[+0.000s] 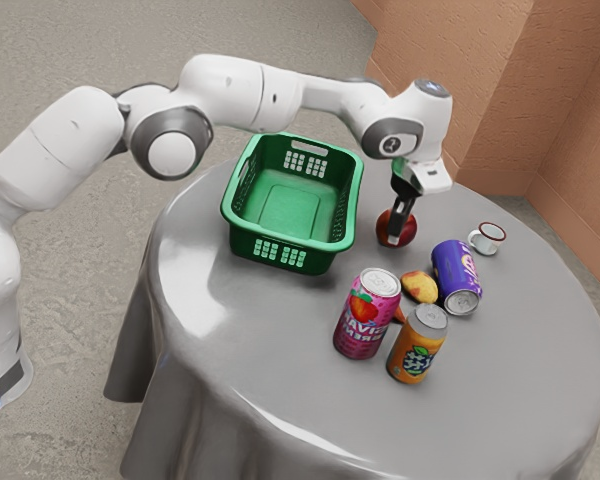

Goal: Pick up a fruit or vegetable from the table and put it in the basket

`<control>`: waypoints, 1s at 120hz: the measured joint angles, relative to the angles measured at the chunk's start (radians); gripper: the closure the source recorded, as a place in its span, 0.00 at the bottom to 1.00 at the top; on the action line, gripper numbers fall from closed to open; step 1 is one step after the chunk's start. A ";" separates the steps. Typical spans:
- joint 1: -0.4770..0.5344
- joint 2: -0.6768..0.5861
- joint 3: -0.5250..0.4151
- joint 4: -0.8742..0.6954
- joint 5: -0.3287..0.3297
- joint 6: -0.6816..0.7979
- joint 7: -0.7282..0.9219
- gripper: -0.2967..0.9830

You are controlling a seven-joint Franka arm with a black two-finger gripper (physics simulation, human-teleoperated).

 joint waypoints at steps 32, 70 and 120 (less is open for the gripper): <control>-0.006 -0.039 0.001 0.001 0.004 0.010 -0.002 0.40; -0.013 -0.305 0.002 -0.075 0.004 -0.073 -0.022 0.47; -0.010 -0.728 0.105 -0.542 -0.034 -0.148 -0.080 0.48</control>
